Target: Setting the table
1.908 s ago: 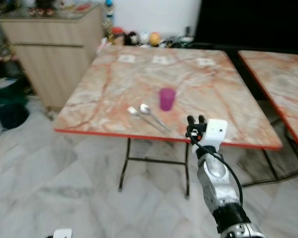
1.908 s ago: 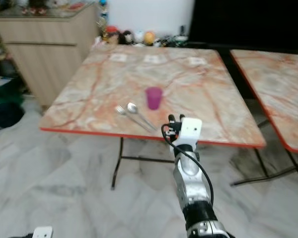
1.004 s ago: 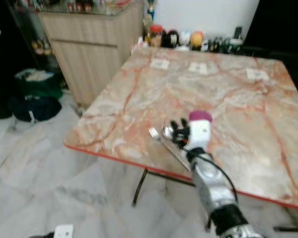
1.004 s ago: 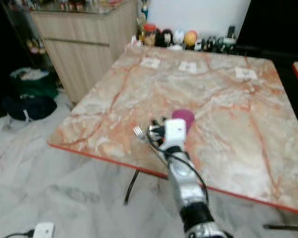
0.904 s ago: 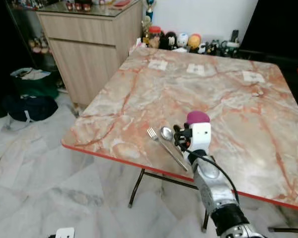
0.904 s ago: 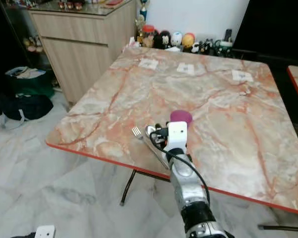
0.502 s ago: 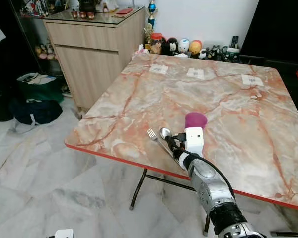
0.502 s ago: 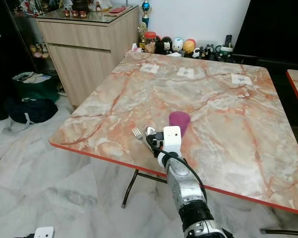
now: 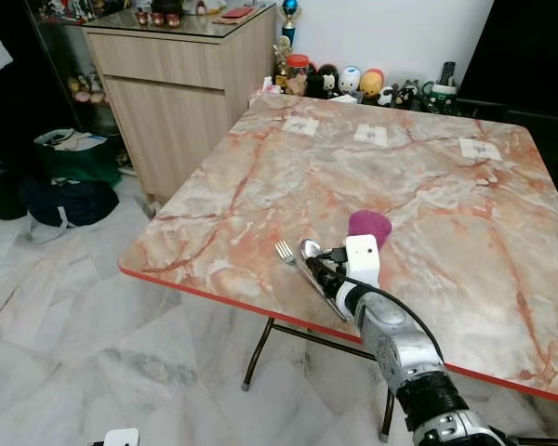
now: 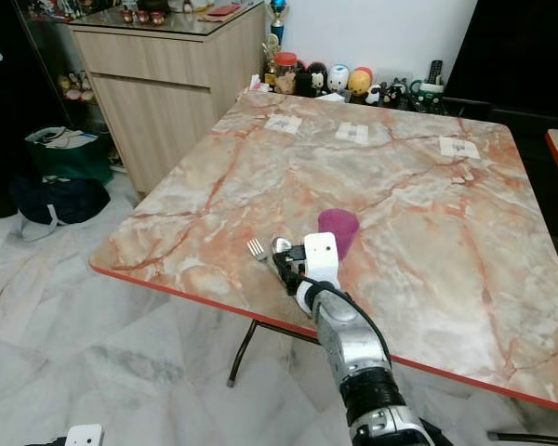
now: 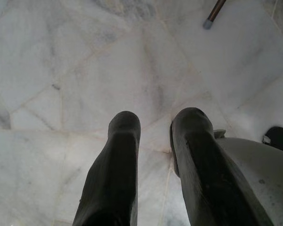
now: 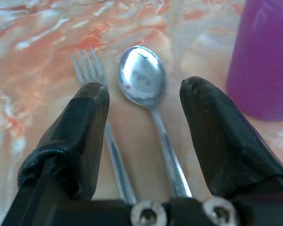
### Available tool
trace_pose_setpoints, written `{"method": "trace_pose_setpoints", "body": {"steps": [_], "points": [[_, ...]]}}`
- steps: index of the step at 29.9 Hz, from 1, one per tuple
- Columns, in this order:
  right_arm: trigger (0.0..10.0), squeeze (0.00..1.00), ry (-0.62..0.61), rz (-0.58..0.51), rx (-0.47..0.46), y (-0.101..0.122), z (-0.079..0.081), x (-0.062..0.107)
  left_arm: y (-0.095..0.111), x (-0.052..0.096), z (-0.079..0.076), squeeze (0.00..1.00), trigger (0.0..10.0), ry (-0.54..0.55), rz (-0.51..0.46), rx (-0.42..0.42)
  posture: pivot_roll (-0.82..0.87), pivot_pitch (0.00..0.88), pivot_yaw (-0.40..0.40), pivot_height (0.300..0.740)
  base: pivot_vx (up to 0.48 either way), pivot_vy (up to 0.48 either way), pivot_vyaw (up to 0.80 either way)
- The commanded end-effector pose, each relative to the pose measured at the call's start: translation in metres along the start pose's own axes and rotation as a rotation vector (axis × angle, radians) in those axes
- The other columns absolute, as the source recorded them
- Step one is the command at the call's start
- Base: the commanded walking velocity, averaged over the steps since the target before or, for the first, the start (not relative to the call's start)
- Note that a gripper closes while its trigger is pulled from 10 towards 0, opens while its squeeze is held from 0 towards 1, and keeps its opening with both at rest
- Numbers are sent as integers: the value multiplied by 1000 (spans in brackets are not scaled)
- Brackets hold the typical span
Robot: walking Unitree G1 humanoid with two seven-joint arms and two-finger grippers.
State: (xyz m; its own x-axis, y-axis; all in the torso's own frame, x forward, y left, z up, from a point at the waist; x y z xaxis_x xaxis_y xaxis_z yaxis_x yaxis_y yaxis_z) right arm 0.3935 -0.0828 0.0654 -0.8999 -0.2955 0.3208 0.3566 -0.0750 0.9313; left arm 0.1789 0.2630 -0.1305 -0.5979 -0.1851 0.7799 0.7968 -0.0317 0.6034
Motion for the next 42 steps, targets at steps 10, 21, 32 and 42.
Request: {"method": "trace_pose_setpoints", "body": {"steps": [10, 21, 32, 42], "points": [[10000, 0, 29, 68, 6, -3, -2, -8, -14, 3, 6, 0, 10000, 0, 47, -6, 23, 20, 6, 740, 0, 0, 0], [10000, 0, -16, 76, 2, -1, -18, -10, -16, 4, 7, 0, 10000, 0, 58, -7, 24, 20, 10, 740, 0, 0, 0], [10000, 0, 23, 106, 1, -6, -15, -12, -18, 4, 7, 0, 10000, 1, 68, -10, 26, 21, 14, 740, 0, 0, 0], [10000, 0, 63, 146, 25, -15, -11, -12, -22, 5, 9, 0, 10000, 3, 81, -8, 28, 20, 14, 740, 0, 0, 0]]}}
Point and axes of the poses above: a point about 5 cm out from each wrist's last joint towards the gripper, its own x axis pointing back from the gripper into the wrist, its own y axis along the axis of the wrist's last joint, z = x × y, the point moved 6 cm from there along -x, pointing out of the wrist towards the gripper, and after that the axes turned 4 degrees about -x, right-handed, at the moved point
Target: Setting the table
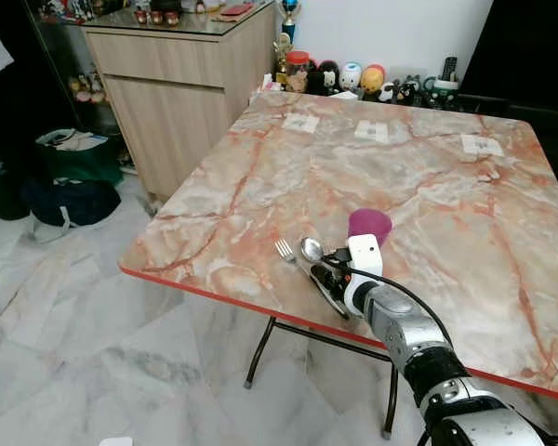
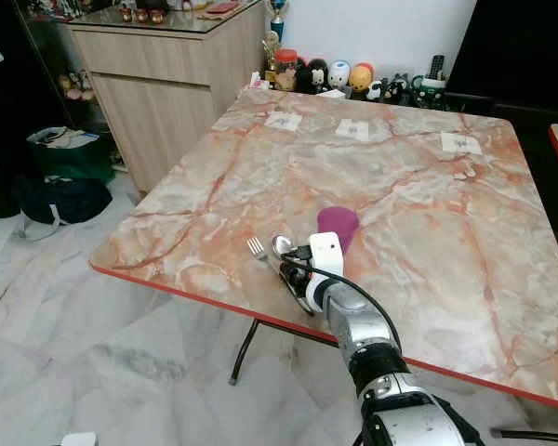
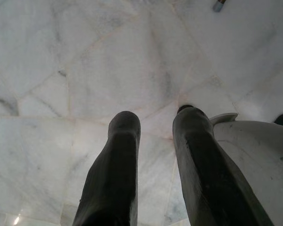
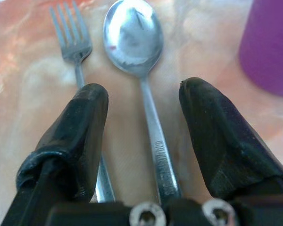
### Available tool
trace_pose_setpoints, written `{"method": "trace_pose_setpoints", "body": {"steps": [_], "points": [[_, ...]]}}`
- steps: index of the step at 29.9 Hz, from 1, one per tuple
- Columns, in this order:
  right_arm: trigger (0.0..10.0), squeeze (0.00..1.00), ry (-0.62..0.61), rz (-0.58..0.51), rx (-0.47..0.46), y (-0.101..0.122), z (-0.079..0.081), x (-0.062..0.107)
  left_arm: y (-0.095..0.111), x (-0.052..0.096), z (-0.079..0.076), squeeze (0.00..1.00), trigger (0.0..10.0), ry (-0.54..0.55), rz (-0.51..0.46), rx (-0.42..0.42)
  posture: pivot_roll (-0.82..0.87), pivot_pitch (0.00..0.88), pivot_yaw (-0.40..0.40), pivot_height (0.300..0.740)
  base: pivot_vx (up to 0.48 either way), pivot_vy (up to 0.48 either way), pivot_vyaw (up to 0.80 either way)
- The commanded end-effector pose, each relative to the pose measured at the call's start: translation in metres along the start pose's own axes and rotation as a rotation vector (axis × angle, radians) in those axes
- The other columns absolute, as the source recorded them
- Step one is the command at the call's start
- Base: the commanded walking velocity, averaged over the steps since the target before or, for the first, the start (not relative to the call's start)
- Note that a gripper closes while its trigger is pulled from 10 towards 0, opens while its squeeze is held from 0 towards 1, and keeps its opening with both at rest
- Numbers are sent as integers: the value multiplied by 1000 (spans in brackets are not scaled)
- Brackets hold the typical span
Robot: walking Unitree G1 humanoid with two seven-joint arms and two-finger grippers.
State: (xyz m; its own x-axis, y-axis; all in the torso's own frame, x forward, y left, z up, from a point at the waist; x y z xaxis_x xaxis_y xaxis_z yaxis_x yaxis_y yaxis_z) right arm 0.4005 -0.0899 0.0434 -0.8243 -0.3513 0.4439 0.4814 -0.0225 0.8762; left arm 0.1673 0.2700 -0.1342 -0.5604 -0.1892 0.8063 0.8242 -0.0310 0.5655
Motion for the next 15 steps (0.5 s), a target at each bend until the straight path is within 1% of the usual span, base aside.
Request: {"method": "trace_pose_setpoints", "body": {"steps": [1, 7, 8, 10, 11, 15], "points": [[10000, 0, 12, 6, 26, 2, 1, -1, -10, 2, 2, 0, 10000, 0, 36, 0, 28, 20, 14, 740, 0, 0, 0], [10000, 0, -1, 30, 54, -4, -2, -1, -13, 2, 1, 0, 10000, -2, 43, 1, 28, 21, 12, 740, 0, 0, 0], [7020, 0, -3, 33, 57, -5, -3, -1, -13, 3, 1, 0, 10000, -2, 44, 2, 28, 21, 12, 740, 0, 0, 0], [7020, 0, -5, 36, 60, -6, -4, 0, -13, 3, 1, 0, 10000, -2, 44, 2, 28, 20, 11, 740, 0, 0, 0], [0, 0, -5, 36, 62, -6, -4, -1, -13, 3, 1, 0, 10000, -3, 45, 2, 29, 20, 12, 740, 0, 0, 0], [0, 0, -14, 39, 68, -7, -6, -1, -14, 3, 0, 0, 10000, -6, 48, 4, 29, 20, 10, 740, 0, 0, 0]]}}
Point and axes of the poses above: a point about 5 cm out from each wrist's last joint towards the gripper, its own x axis pointing back from the gripper into the wrist, its own y axis along the axis of the wrist's last joint, z = x × y, the point moved 6 cm from there along -x, pointing out of the wrist towards the gripper, and after that the axes turned 4 degrees about -x, right-handed, at the moved point
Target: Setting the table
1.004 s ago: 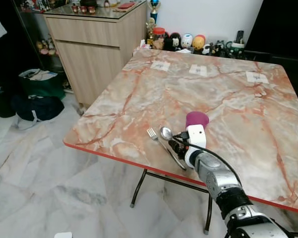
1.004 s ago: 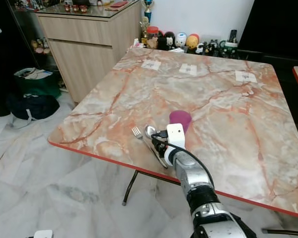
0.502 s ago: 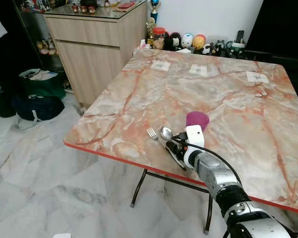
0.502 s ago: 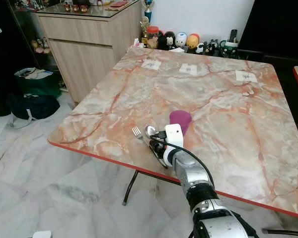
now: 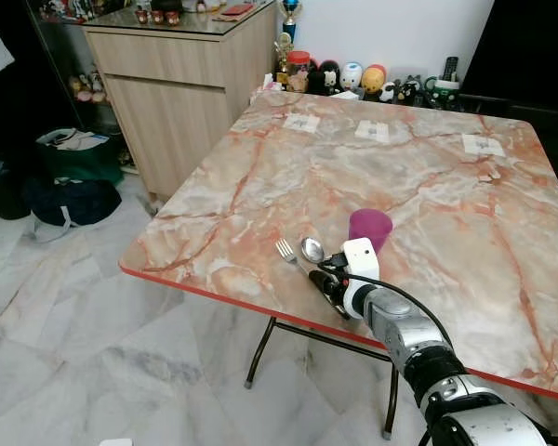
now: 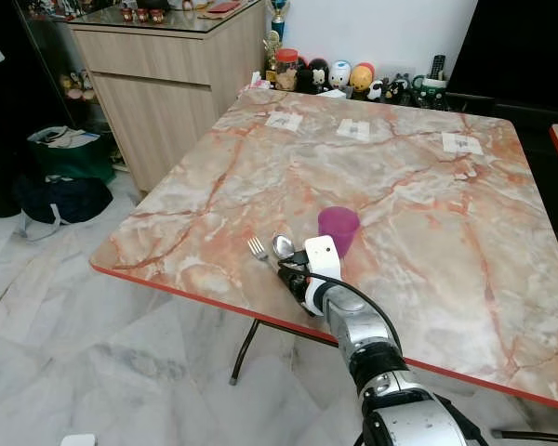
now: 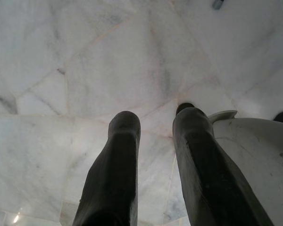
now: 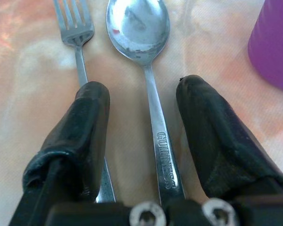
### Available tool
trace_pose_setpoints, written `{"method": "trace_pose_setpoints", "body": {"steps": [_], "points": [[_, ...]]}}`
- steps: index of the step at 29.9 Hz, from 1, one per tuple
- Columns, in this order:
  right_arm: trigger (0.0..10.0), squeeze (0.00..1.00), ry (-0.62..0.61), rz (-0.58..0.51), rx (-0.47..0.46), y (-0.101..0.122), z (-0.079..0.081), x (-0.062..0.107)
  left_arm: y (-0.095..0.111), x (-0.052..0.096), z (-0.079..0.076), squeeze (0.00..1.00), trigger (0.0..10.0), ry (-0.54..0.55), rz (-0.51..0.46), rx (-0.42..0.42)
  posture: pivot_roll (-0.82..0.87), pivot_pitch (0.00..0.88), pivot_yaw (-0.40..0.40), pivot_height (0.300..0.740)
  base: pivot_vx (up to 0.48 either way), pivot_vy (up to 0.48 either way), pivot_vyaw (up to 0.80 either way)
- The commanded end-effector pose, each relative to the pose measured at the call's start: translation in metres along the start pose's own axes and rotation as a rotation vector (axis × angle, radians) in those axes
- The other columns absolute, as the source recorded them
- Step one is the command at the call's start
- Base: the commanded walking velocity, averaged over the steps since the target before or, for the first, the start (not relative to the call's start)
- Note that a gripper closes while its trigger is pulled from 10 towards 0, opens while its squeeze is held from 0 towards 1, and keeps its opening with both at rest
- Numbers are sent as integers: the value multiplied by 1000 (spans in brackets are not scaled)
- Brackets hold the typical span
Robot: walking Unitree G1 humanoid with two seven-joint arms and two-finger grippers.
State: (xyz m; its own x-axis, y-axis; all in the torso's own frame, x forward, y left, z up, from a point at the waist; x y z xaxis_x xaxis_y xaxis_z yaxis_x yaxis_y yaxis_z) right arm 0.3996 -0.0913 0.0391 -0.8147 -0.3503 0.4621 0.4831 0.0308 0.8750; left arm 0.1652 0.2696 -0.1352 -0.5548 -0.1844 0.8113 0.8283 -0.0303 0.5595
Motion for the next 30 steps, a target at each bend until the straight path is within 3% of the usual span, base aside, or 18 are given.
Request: {"method": "trace_pose_setpoints", "body": {"steps": [1, 25, 30], "points": [[0, 0, -13, 19, 19, -3, -4, 0, -12, 2, 1, 0, 10000, -1, 40, 4, 29, 20, 10, 740, 0, 0, 0], [0, 0, 2, 25, 34, -11, 4, -2, -18, 3, -6, 0, 10000, -28, 60, -30, 28, 0, 9, 740, 0, 0, 0], [0, 0, -21, -48, 49, -1, 3, -1, -19, 3, -7, 0, 10000, -32, 62, -42, 30, 0, 5, 740, 0, 0, 0]]}}
Point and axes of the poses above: a point about 5 cm out from each wrist's last joint towards the gripper, its own x axis pointing back from the gripper into the wrist, its own y axis along the axis of the wrist's last joint, z = x × y, the point moved 6 cm from there along -x, pointing out of the wrist towards the gripper, and after that the axes turned 4 degrees about -x, right-handed, at the moved point
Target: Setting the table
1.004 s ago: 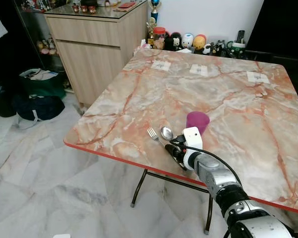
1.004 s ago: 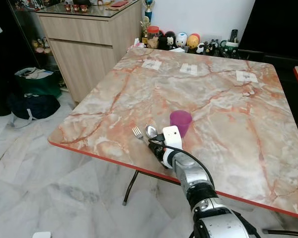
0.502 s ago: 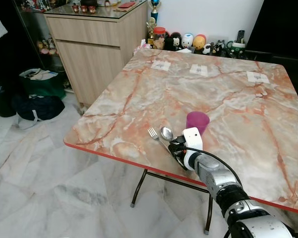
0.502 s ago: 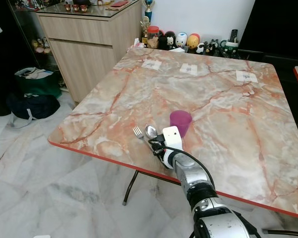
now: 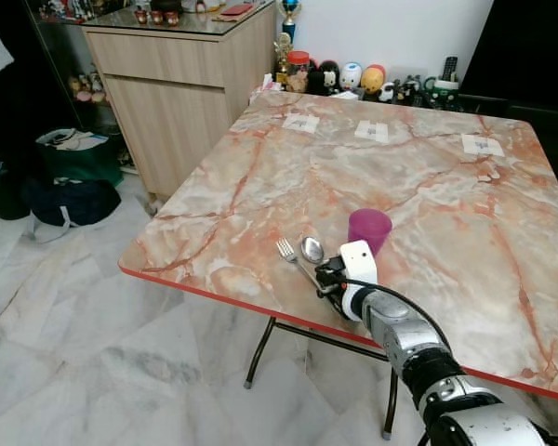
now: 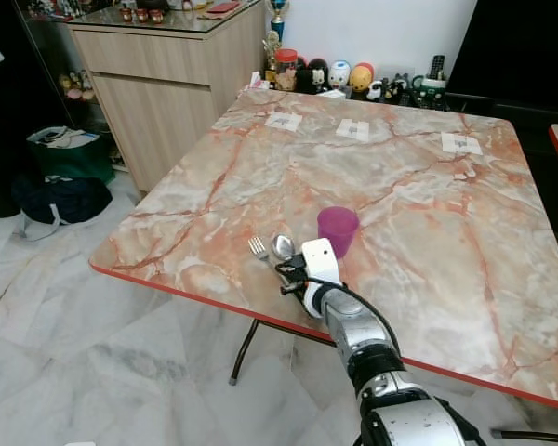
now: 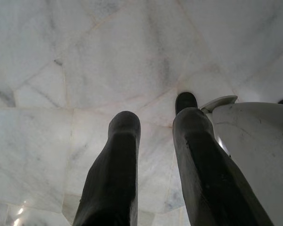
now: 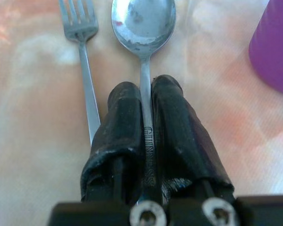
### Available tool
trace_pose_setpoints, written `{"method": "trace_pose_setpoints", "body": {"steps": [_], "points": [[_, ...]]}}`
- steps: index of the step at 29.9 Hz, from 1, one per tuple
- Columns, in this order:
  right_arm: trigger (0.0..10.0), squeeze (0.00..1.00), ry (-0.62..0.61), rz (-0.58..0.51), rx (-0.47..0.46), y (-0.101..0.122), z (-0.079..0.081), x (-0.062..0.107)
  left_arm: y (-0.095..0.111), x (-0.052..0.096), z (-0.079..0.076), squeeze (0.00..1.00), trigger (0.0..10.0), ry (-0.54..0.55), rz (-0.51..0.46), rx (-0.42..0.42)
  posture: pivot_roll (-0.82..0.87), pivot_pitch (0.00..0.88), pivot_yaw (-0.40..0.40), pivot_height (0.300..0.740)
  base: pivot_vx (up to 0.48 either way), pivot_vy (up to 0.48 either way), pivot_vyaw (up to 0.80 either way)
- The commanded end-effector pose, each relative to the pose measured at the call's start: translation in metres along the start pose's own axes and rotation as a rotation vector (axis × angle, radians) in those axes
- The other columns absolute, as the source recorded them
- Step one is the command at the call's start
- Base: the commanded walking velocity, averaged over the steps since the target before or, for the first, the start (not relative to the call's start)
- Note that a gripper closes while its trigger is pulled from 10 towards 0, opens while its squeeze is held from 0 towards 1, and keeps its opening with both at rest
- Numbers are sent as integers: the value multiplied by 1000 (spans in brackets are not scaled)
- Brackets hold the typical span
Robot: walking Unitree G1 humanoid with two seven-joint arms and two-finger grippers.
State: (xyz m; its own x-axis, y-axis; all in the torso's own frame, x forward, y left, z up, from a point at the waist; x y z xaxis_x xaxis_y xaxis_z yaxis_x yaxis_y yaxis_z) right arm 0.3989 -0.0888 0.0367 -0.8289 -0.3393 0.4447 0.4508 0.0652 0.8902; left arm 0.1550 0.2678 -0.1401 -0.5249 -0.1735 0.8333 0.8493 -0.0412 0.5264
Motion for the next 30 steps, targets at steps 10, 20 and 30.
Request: {"method": "trace_pose_setpoints", "body": {"steps": [10, 20, 30], "points": [[10000, 0, -66, -331, 59, 56, 1, 11, -5, 0, -7, 0, 10000, -16, 22, -17, 21, 2, 6, 740, 0, 0, 0], [10000, 0, -194, -659, 60, 94, -1, 52, -7, 1, -2, 0, 10000, 16, 27, -24, 16, 17, -4, 740, 0, 0, 0], [10000, 0, -467, -722, 9, 96, -52, 85, 0, -1, -7, 0, 10000, 10, 1, -33, 2, 20, -16, 740, 0, -266, -377]]}}
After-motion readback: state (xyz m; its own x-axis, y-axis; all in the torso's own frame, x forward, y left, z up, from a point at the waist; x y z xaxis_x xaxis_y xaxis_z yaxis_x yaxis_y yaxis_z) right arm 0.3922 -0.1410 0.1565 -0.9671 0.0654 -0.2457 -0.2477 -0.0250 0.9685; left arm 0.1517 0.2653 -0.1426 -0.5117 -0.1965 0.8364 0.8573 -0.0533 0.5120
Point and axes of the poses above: a point about 5 cm out from each wrist's last joint towards the gripper, its own x axis pointing back from the gripper into the wrist, its own y axis along the axis of the wrist's last joint, z = x × y, the point moved 6 cm from there along -x, pointing out of the wrist towards the gripper, and after that the axes turned 4 degrees about -x, right-handed, at the moved point
